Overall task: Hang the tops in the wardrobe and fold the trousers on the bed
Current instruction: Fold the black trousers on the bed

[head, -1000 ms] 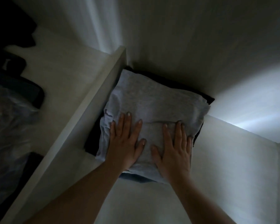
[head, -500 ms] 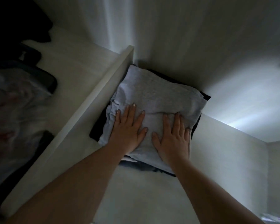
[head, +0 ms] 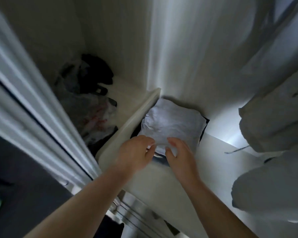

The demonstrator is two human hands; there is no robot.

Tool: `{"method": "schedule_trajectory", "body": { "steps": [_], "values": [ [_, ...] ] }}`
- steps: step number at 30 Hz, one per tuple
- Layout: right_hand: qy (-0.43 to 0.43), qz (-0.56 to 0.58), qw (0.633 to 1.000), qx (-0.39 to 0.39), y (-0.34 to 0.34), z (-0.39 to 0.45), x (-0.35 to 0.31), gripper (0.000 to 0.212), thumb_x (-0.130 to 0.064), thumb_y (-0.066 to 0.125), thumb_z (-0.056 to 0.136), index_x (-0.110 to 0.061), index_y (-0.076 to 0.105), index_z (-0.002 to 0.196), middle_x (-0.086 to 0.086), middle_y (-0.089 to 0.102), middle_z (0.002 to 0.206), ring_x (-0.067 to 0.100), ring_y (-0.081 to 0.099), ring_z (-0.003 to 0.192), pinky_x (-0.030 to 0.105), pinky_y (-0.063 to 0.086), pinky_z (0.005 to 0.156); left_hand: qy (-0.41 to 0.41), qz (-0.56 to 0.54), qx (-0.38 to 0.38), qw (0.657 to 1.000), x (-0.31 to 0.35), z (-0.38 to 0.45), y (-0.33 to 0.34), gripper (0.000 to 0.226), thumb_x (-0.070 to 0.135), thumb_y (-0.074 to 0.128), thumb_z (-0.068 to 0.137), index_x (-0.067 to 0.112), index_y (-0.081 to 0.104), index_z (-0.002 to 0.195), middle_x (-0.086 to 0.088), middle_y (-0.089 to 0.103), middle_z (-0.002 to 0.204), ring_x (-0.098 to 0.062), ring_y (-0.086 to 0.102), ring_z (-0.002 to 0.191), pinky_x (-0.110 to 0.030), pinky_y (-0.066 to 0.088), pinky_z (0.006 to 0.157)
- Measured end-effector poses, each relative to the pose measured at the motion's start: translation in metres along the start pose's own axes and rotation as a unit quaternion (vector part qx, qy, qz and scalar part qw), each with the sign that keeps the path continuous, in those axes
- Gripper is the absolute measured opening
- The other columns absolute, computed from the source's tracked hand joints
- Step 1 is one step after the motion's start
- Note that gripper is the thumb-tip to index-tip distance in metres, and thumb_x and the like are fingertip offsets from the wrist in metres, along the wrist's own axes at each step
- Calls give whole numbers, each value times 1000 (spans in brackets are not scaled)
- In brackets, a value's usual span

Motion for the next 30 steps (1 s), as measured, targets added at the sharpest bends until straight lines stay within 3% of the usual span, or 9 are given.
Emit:
{"method": "schedule_trajectory", "body": {
  "steps": [4,9,11,14,18,23,27,30],
  "values": [
    [-61,46,996,-52,7,-31,-62,30,-11,63,88,-16,61,117,-10,54,110,-3,48,99,-5,31,77,-45,16,33,998,-5,-57,-56,30,33,46,95,20,69,108,0,68,110,-21,63,101,-35,51,79],
    [-144,56,978,-137,22,-65,-116,27,-19,62,87,-35,59,109,-23,56,105,-9,51,100,4,37,83,-104,29,100,989,-7,-120,-111,26,34,48,95,24,68,106,7,67,102,-15,62,96,-35,52,74],
    [-194,57,962,-184,34,-86,-141,25,-22,62,89,-39,58,107,-26,57,104,-8,53,104,8,38,87,-165,18,146,975,-16,-157,-137,22,37,50,93,30,67,105,15,65,97,-6,61,91,-29,50,72],
    [-253,64,933,-249,52,-116,-167,22,-22,60,89,-32,62,108,-22,59,106,-6,53,105,10,38,90,-268,4,203,942,-36,-222,-167,19,44,50,90,38,65,100,23,59,86,8,57,78,-15,43,67],
    [-308,60,888,-337,76,-158,-190,21,-27,59,88,-40,60,104,-23,59,107,-11,53,103,1,36,84,-356,37,247,901,-38,-315,-191,19,45,52,89,39,66,100,21,62,88,13,55,73,-16,46,65],
    [-369,29,846,-383,95,-195,-199,20,-38,53,85,-52,52,100,-34,52,105,-22,46,102,5,35,83,-444,80,274,849,-29,-418,-192,18,39,55,89,33,67,102,19,65,94,2,60,88,-21,47,73],
    [-404,-7,821,-404,109,-213,-204,29,-32,57,89,-37,57,117,-25,52,114,-8,47,110,16,35,93,-467,140,290,823,-20,-480,-198,19,26,65,87,22,71,104,9,68,103,-15,62,99,-29,48,86],
    [-424,-64,800,-420,124,-228,-212,41,-32,58,91,-27,53,131,-14,51,130,5,43,125,24,33,105,-508,170,280,797,-25,-519,-204,28,31,68,86,20,70,112,4,68,110,-21,62,105,-34,46,91]
  ]
}}
Point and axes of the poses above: each hand's wrist, its own z-axis towards the middle knuckle, its own y-axis out of the palm, x = y × z, the point moved 10 cm from there along z, towards the middle knuckle
